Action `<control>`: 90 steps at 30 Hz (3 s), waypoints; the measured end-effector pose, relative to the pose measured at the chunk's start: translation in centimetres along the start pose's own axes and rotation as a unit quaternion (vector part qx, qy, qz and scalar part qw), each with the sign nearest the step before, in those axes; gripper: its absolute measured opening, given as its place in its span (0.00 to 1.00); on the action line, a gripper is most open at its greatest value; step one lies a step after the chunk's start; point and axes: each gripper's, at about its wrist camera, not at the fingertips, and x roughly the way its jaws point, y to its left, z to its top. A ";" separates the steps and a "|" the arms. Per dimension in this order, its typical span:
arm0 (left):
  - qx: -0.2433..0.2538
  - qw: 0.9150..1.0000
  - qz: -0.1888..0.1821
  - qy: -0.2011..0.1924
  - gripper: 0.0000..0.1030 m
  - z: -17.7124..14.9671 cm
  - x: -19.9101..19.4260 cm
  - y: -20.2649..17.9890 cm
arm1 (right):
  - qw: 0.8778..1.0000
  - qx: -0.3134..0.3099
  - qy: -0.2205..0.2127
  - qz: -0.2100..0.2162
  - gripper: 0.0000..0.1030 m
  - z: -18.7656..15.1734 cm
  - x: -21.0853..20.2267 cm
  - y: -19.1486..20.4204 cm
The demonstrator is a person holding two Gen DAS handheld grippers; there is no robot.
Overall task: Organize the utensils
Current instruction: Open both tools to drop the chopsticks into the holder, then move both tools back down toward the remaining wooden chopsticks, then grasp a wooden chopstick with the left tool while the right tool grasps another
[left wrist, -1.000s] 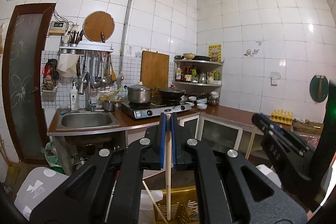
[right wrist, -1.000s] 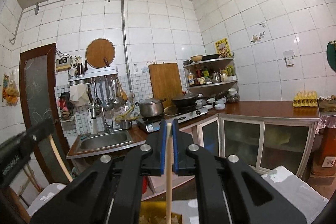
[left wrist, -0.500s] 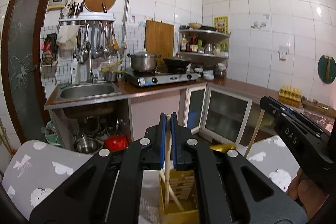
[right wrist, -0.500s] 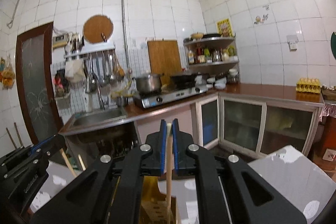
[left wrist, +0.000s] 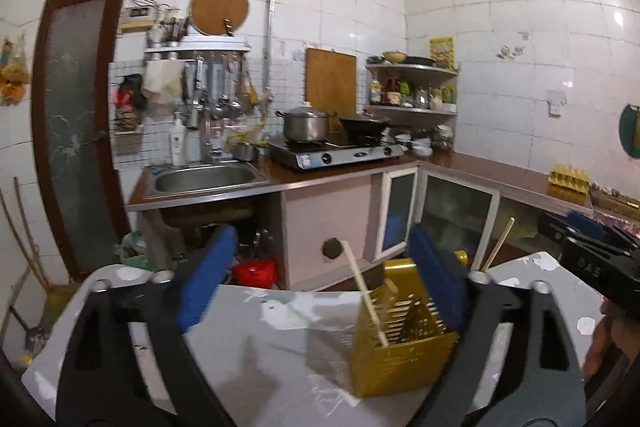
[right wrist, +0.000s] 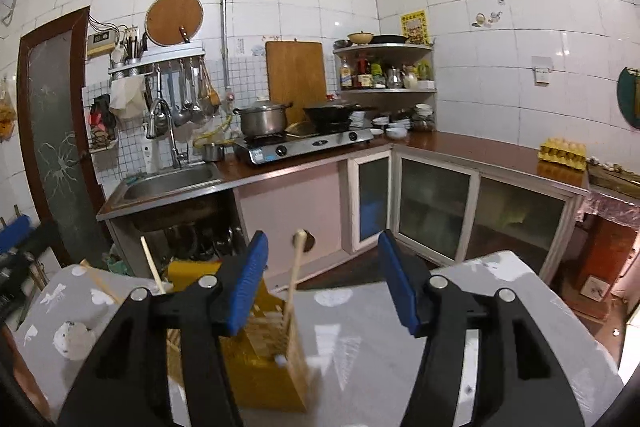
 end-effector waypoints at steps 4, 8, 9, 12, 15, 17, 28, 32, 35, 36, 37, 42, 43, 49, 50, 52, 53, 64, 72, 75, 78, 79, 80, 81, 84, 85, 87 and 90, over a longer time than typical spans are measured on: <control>-0.007 1.000 0.015 -0.006 0.95 0.0 -2.8 1.6 | 1.000 -0.002 0.018 -0.010 0.56 -1.3 -1.9 -0.5; -0.012 1.000 0.023 0.008 0.95 -0.9 -4.5 2.7 | 0.999 -0.005 0.041 -0.017 0.56 -3.2 -3.0 -0.4; -0.013 0.999 0.024 0.018 0.95 -1.4 -4.7 3.0 | 0.999 -0.006 0.049 -0.018 0.56 -3.9 -3.2 -0.3; -0.014 0.999 0.030 0.034 0.95 -2.9 -5.0 3.7 | 0.997 -0.006 0.073 -0.019 0.56 -5.7 -3.5 0.0; -0.008 0.998 0.041 0.051 0.95 -4.9 -5.0 4.0 | 0.995 -0.008 0.100 -0.023 0.56 -8.0 -3.4 0.4; -0.007 0.997 0.045 0.064 0.95 -6.2 -4.9 4.1 | 0.992 -0.006 0.120 -0.027 0.56 -9.5 -3.1 0.5; -0.024 0.989 0.044 0.137 0.95 -11.7 -3.2 4.5 | 0.977 -0.001 0.209 -0.042 0.56 -16.1 -0.8 1.7; -0.033 0.984 0.043 0.167 0.95 -13.2 -2.0 4.7 | 0.971 0.003 0.233 -0.042 0.56 -17.2 0.1 2.1; -0.038 0.981 0.041 0.186 0.95 -14.2 -1.3 4.6 | 0.965 0.004 0.258 -0.040 0.55 -18.2 1.0 2.7; -0.037 0.980 0.041 0.190 0.95 -14.5 -1.1 4.6 | 0.964 0.004 0.263 -0.040 0.53 -18.3 1.1 2.8; -0.035 0.980 0.042 0.194 0.95 -14.9 -1.0 4.4 | 0.962 0.003 0.270 -0.039 0.49 -18.5 1.4 3.0; -0.025 0.975 0.038 0.219 0.95 -16.0 -0.3 3.9 | 0.956 0.001 0.291 -0.039 0.42 -19.4 2.5 3.8; -0.023 0.973 0.037 0.226 0.95 -16.2 -0.1 3.9 | 0.956 -0.001 0.291 -0.040 0.39 -19.4 2.5 4.0; -0.023 0.966 0.025 0.256 0.95 -17.0 0.6 3.5 | 0.955 -0.007 0.295 -0.012 0.14 -19.3 2.7 4.6; -0.024 0.965 0.023 0.259 0.95 -17.1 0.7 3.5 | 0.955 -0.009 0.297 -0.006 0.12 -19.3 2.8 4.5; -0.022 0.963 0.020 0.267 0.95 -17.3 0.9 3.3 | 0.954 -0.004 0.300 0.004 0.11 -19.1 2.9 4.2; -0.022 0.962 0.016 0.272 0.95 -17.4 1.0 3.2 | 0.953 0.002 0.302 0.009 0.11 -19.1 3.0 4.0; -0.013 0.953 0.007 0.303 0.94 -18.4 1.9 2.2 | 0.956 0.002 0.292 0.011 0.11 -19.0 3.2 3.0; 0.000 0.947 0.013 0.322 0.85 -19.5 2.2 1.7 | 0.958 0.002 0.287 0.013 0.11 -19.2 3.1 2.9; 0.005 0.944 0.013 0.330 0.82 -19.9 2.3 1.5 | 0.959 0.001 0.285 0.012 0.11 -19.3 3.0 2.9; 0.008 0.943 0.010 0.333 0.79 -20.0 2.4 1.3 | 0.959 -0.002 0.284 0.009 0.11 -19.3 3.0 3.0; 0.011 0.943 0.009 0.333 0.79 -20.0 2.4 1.2 | 0.959 -0.002 0.284 0.008 0.11 -19.3 3.0 3.0; 0.013 0.942 0.009 0.334 0.78 -20.1 2.4 1.1 | 0.958 -0.002 0.285 0.007 0.11 -19.3 3.0 3.1; 0.017 0.941 0.009 0.337 0.77 -20.1 2.6 0.9 | 0.958 -0.001 0.286 0.006 0.11 -19.3 3.0 3.1; 0.020 0.940 0.013 0.340 0.72 -20.1 2.9 0.6 | 0.957 0.003 0.290 0.001 0.11 -19.2 3.2 3.2; 0.020 0.940 0.011 0.340 0.70 -20.1 3.0 0.4 | 0.957 0.004 0.291 -0.002 0.11 -19.1 3.3 3.3; 0.020 0.940 0.009 0.341 0.62 -19.9 3.2 0.0 | 0.956 0.005 0.292 -0.007 0.11 -19.0 3.4 3.4; 0.022 0.939 0.002 0.343 0.47 -19.7 3.3 -0.5 | 0.956 0.006 0.293 -0.013 0.10 -19.0 3.6 3.5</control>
